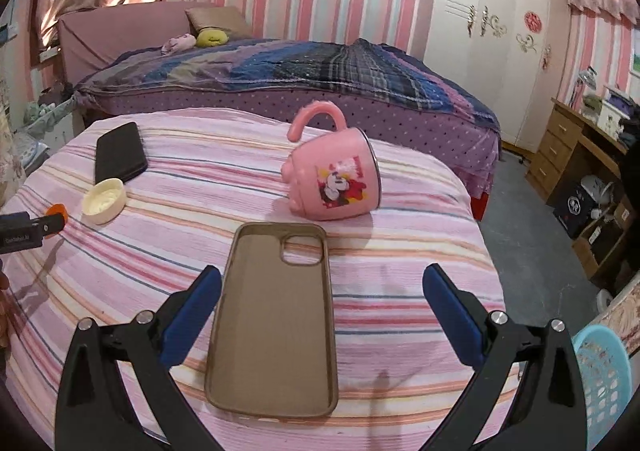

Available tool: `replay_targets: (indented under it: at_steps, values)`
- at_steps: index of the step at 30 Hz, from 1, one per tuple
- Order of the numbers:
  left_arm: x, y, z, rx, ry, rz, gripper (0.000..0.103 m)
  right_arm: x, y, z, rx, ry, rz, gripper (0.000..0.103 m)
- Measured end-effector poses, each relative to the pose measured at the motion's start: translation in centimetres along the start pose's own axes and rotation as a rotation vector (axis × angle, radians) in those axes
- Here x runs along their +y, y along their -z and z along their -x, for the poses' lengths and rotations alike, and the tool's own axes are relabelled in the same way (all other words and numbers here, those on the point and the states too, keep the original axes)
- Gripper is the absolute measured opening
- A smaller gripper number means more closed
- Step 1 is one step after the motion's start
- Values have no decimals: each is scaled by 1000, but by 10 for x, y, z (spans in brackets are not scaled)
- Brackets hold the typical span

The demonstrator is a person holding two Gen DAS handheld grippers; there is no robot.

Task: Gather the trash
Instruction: 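Grasp the small orange cup with the left tool, then grasp the cream round lid with the right tool while the left tool holds the cup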

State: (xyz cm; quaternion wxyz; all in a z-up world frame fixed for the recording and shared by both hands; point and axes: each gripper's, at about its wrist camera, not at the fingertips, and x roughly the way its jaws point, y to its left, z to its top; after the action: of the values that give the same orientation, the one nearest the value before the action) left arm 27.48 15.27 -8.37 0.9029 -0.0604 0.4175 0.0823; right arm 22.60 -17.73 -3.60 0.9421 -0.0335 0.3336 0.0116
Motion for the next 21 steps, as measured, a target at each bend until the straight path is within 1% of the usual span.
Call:
replay_targets:
  at_steps: [1,2,4,6,7,9,12,13,15,18,21]
  values:
    - [0,0,-2,3,7,3,86,-3,1,-4,23,-14,-26,98]
    - [0,-1,-3,8,16,5,79,-4,2,-7,37,-21,-38,98]
    - [0,-1,-2,2,17,7,72,-2,3,-12,64,-14,-44,98]
    - [-2,-1,-1,-8,41,-7,57,-3,3,-14,67,-10,-38,98]
    - [-3,-1,-2,-9,45,-18,54,1,4,-14,68,-8,-30,98]
    - [-6,0,-1,-9,51,-31,40,10,2,-13,57,-22,-21,98]
    - [-6,0,0,-12,75,-32,40,15,-1,-15,57,-63,-20,98]
    - [-5,0,1,-13,81,-29,40,24,-6,-14,51,-100,-21,98]
    - [-4,0,4,-18,85,-30,40,28,-8,-14,49,-111,-18,98]
    - [-1,-2,11,-45,58,-50,40,52,-14,-18,30,-114,29,98]
    - [10,-5,21,-80,22,-49,40,91,-20,-28,30,-131,100,98]
